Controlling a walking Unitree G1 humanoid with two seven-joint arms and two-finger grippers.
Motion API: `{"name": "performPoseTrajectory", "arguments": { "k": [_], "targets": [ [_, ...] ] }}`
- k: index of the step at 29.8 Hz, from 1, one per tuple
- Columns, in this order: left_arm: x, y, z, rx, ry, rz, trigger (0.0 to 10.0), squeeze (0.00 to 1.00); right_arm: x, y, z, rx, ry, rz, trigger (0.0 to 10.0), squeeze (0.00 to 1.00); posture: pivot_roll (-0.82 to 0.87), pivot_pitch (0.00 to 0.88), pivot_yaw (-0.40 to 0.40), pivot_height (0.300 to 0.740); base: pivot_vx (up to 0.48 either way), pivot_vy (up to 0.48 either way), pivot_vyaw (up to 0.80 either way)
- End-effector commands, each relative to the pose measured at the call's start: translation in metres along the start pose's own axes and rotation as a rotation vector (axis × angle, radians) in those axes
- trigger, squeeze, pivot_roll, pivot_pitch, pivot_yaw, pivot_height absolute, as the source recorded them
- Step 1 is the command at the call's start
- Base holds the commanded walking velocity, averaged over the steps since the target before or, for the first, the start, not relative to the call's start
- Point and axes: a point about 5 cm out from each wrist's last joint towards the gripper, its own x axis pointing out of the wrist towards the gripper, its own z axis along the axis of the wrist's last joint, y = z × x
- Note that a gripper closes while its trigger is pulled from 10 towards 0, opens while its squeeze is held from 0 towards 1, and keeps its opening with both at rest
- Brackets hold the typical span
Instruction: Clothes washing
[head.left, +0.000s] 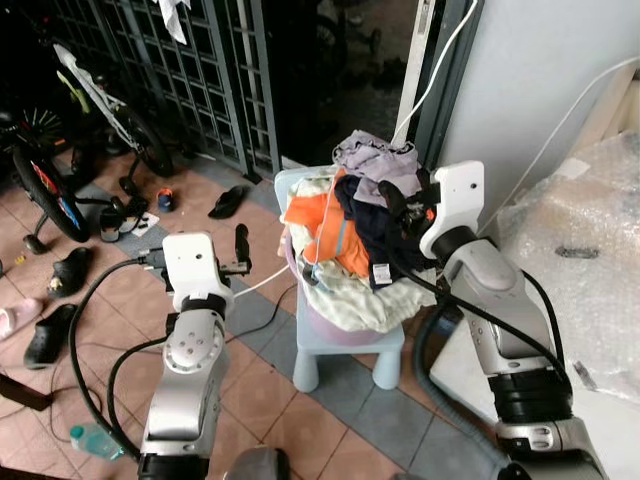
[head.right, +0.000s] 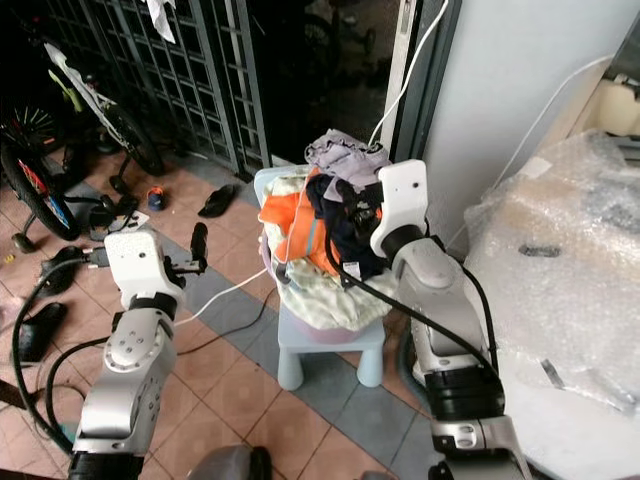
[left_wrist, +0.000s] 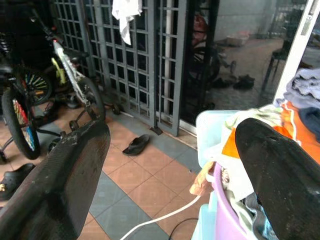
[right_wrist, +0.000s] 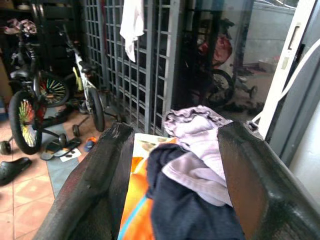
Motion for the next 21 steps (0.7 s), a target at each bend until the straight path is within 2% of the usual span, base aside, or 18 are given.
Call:
{"name": "performPoseTrajectory", "arguments": {
  "k": [1, 6, 10, 21],
  "targets": [
    [0.001, -0.002, 0.005, 0.001, -0.018, -0.005, 10.0, 0.0, 0.003, -0.003, 0.001, -0.013, 0.013, -0.002, 10.0, 0.0, -0.06, 0.0, 0.021, 0.74, 0.285, 0.0, 0.0],
    [0.0, 0.0, 0.004, 0.0, -0.018, 0.003, 10.0, 0.0, 0.005, -0.004, -0.003, -0.048, 0.048, -0.01, 10.0, 0.0, -0.05, 0.0, 0.016, 0.74, 0.306, 0.0, 0.0],
    [-0.001, -0.001, 0.003, -0.002, -0.014, 0.004, 10.0, 0.0, 0.002, -0.005, -0.015, -0.044, 0.108, -0.019, 10.0, 0.0, -0.05, 0.0, 0.016, 0.74, 0.322, 0.0, 0.0],
    [-0.002, -0.001, 0.002, -0.005, -0.004, 0.004, 10.0, 0.0, -0.004, -0.002, -0.033, -0.059, 0.185, -0.021, 10.0, 0.0, -0.06, 0.001, 0.016, 0.74, 0.325, 0.0, 0.0]
  ]
}}
